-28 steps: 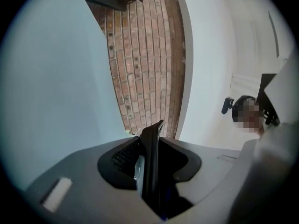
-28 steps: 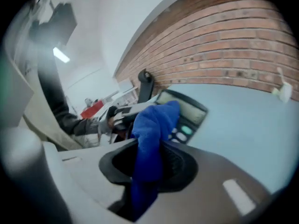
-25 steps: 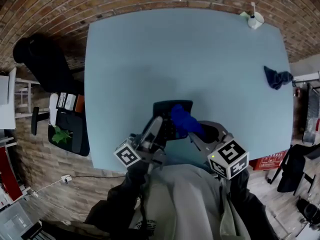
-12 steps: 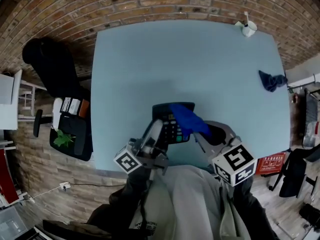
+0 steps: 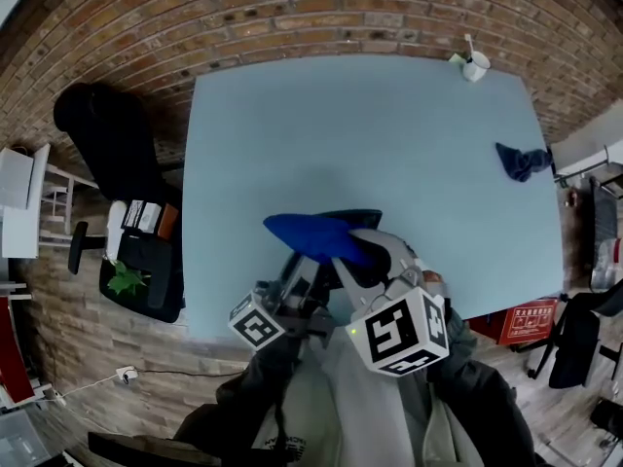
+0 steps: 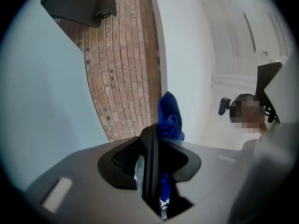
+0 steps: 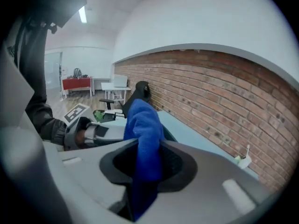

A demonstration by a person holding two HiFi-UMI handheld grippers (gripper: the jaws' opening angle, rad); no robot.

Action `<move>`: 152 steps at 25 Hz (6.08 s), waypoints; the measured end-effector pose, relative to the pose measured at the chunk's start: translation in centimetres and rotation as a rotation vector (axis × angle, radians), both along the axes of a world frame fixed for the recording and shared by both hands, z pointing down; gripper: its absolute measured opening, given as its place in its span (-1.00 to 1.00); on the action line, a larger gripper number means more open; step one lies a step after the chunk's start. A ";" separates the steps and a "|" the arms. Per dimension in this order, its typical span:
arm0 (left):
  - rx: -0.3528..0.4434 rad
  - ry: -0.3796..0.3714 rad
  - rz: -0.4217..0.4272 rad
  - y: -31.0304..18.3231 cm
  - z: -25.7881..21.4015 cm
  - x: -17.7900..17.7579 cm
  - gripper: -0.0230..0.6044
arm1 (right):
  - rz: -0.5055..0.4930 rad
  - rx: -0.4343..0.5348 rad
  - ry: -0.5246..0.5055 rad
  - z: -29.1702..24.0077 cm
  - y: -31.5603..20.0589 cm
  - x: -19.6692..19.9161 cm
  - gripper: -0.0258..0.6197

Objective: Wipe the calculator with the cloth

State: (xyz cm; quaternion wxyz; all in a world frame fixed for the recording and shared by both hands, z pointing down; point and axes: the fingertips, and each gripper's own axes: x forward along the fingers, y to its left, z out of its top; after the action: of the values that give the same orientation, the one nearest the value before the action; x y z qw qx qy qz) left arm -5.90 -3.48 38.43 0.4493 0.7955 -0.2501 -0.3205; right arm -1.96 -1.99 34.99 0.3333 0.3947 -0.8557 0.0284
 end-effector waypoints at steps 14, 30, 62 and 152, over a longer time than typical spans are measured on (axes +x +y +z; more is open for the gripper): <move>-0.124 0.584 0.106 -0.6 -5.5 -1.7 -0.59 | -0.160 0.431 0.049 -1.5 1.7 5.2 -0.63; -0.203 0.735 0.278 0.5 -8.1 1.1 -0.60 | -0.228 0.996 0.467 -3.0 3.7 3.4 -0.63; -0.072 0.283 -0.072 -1.2 -5.9 -1.8 -0.58 | -0.256 0.376 0.472 -1.4 5.1 3.1 -0.63; -0.278 0.797 0.278 0.6 -7.3 0.7 -0.60 | -0.301 0.765 0.314 -1.2 5.1 1.3 -0.63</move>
State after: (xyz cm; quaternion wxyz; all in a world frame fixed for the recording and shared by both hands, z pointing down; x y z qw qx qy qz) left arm -5.16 -2.84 31.12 0.6521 0.5680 0.0113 -0.5020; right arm -0.70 3.11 33.78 0.2895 0.3601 -0.7917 -0.3997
